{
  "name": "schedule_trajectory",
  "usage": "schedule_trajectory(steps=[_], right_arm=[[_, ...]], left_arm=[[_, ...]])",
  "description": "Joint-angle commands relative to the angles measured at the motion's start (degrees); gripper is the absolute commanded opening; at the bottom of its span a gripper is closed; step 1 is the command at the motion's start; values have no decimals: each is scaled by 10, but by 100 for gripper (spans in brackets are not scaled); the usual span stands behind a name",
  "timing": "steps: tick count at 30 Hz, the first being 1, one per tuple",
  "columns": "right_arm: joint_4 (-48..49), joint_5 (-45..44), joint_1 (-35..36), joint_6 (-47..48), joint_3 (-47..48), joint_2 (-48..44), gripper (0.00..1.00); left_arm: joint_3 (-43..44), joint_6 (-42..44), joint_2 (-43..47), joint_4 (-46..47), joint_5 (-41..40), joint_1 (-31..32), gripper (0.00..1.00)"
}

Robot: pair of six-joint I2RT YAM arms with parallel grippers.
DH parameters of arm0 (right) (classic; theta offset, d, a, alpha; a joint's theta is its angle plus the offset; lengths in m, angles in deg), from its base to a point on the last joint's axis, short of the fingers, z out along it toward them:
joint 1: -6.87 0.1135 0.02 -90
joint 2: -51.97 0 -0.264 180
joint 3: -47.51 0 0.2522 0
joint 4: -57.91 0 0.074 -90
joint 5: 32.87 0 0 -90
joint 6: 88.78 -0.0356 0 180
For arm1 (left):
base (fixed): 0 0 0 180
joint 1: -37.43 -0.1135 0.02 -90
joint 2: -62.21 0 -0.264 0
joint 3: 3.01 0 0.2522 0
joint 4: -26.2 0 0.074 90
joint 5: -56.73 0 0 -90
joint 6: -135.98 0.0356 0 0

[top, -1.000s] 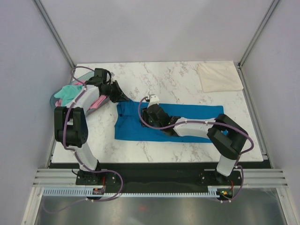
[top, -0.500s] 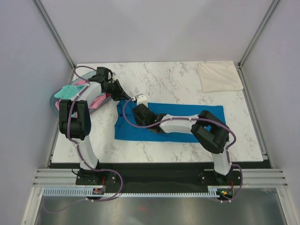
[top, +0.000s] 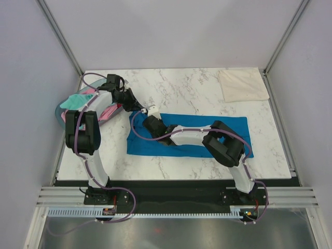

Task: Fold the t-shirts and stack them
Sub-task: Fold the tshirt

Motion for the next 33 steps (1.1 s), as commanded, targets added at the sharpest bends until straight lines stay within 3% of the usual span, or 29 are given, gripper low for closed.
schedule_trajectory(steps=[1,2,8,17,22,33], right_arm=[[-7,-31,3,9,26,3,32],[-8,-32,3,10,25,1,24],[-8,-30,3,4,18,-4,0],[6,-16,2,4,-50,-115,0],[19,-7,2,6,-112,-175,0],[63,22,1,-2,-232,-257,0]], left_arm=[[-2,9,16,14,5,-2,2],[-4,7,18,14,5,-2,2],[-21,9,28,15,-3,-2,2],[-72,16,123,-19,-59,-1,2],[-142,22,218,-22,-78,12,2],[-287,2,301,-21,-95,57,2]])
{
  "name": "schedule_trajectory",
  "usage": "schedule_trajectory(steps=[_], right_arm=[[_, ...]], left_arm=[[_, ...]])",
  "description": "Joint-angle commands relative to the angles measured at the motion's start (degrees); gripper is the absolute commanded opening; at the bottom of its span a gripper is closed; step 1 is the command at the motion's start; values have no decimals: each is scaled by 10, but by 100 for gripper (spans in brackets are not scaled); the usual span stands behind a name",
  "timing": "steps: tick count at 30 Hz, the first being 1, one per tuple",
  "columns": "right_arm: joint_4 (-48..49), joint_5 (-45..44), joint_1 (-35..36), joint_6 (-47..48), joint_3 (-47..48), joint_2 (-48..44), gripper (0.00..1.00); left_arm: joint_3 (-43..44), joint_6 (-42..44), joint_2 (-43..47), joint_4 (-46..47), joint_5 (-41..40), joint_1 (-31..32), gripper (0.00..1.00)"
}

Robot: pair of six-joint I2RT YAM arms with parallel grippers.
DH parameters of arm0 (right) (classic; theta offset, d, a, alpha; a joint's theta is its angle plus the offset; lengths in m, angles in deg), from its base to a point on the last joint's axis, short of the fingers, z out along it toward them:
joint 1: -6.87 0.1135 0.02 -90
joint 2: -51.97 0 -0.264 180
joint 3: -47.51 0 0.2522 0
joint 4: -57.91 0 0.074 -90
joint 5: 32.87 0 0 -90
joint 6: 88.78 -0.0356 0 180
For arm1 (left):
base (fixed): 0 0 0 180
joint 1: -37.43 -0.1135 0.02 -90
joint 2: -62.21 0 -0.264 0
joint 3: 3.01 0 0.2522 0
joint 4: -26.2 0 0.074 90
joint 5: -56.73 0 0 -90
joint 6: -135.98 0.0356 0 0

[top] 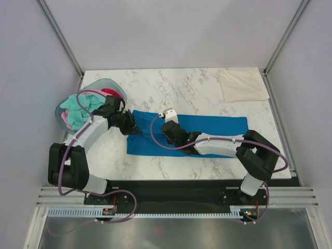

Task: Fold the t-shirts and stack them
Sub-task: Fold the tshirt

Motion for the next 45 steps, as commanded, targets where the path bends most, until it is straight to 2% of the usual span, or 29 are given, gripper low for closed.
schedule_trajectory(steps=[1,9,18,28,34,45], right_arm=[[34,17,0,-7,-25,-38,0],[58,48,-3,-9,-69,-70,0],[67,66,-16,-8,-89,-81,0],[67,104,-17,-6,-99,-74,0],[31,115,-19,2,-84,-53,0],[7,134,-27,14,-57,-28,0]], left_arm=[[-31,-3,31,0,-11,17,2],[-73,-57,71,5,-44,84,2],[-106,-92,93,3,-64,119,2],[-131,-94,102,0,-85,127,2],[-119,-79,57,-3,-94,125,2],[-111,-67,41,-4,-93,117,2]])
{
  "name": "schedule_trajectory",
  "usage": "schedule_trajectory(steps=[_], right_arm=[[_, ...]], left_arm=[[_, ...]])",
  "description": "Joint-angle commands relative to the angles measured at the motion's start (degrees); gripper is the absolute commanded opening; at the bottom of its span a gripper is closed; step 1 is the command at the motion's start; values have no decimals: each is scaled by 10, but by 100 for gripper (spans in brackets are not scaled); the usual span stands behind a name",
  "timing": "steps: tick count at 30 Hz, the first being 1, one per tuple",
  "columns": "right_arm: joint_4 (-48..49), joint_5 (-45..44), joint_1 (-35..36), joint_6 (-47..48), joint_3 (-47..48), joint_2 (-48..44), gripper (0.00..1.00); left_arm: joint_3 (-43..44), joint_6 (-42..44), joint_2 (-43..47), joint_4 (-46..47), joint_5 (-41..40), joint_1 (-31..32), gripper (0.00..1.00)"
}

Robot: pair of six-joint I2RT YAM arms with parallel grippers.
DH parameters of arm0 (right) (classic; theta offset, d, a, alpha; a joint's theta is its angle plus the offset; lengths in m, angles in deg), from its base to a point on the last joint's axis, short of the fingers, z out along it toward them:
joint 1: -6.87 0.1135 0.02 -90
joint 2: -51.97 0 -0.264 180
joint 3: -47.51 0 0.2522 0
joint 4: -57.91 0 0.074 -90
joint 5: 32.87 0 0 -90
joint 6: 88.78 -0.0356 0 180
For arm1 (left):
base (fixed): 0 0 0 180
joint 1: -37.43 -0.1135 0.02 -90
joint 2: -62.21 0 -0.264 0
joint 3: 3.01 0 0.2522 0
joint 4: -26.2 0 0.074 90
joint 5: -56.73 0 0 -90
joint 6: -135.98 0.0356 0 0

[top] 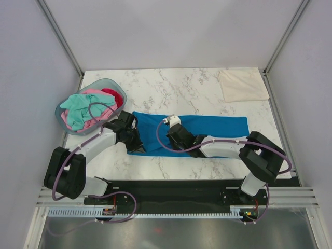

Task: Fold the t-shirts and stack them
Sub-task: Fold the tshirt

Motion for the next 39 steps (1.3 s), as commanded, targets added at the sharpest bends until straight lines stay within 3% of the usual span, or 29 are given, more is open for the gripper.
schedule_trajectory(steps=[1,14,15,19,23,27,32,39], right_arm=[[-11,20,-9,12,36,10,0],[-54,142,-76,27,147,93,4],[-63,157,-100,28,186,122,8],[-82,182,-128,27,239,172,13],[-103,198,-149,0,272,158,28],[-104,202,-149,-10,250,120,29],[-91,253,-148,-7,217,94,29],[-76,294,-148,106,165,77,44]], left_arm=[[21,18,-10,-3,-1,-10,2],[124,67,-111,-12,71,-107,4],[156,73,-151,-12,76,-123,12],[208,82,-202,-26,74,-150,21],[261,91,-203,-59,22,-156,30],[246,106,-152,-59,-20,-144,33],[191,121,-120,-48,36,-128,31],[112,125,-93,-23,50,-124,24]])
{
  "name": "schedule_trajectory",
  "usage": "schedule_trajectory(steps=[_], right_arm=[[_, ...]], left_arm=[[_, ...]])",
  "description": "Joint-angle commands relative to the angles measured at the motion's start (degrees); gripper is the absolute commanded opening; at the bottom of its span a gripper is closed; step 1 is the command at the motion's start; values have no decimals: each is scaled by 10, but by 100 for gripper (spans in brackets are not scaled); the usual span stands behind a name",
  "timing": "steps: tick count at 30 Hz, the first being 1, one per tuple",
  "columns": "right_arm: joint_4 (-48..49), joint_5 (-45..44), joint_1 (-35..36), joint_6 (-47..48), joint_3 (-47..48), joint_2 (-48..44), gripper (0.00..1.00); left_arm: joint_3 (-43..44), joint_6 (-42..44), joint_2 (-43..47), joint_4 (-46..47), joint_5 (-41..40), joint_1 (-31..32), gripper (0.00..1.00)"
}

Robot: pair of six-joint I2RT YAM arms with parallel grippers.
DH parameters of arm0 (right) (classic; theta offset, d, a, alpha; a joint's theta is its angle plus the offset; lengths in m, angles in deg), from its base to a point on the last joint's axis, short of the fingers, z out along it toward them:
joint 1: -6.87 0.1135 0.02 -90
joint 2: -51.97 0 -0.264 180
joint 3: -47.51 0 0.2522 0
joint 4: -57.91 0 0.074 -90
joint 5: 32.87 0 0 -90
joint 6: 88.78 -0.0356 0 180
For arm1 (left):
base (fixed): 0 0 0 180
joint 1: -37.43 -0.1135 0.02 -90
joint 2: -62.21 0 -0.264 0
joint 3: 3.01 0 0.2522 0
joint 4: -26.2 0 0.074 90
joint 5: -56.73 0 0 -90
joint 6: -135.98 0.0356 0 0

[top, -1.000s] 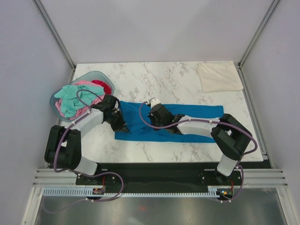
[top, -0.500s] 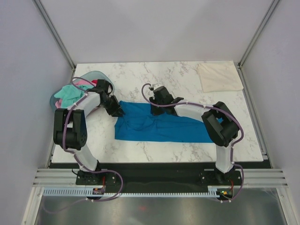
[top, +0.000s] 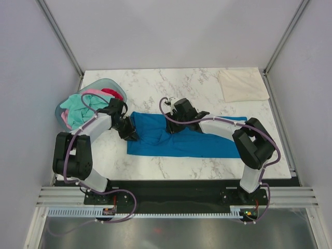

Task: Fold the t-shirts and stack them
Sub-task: Fold the tshirt

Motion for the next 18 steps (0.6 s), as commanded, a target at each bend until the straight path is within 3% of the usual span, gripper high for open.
schedule_trajectory(steps=[1,9,18], right_arm=[[16,50,0,89,-22,-16,48],[49,80,6,149,-43,-14,54],[29,75,17,184,-12,7,50]], left_arm=[[-17,26,20,17,13,0,24],[-15,21,-24,37,15,0,21],[8,12,-62,47,22,1,21]])
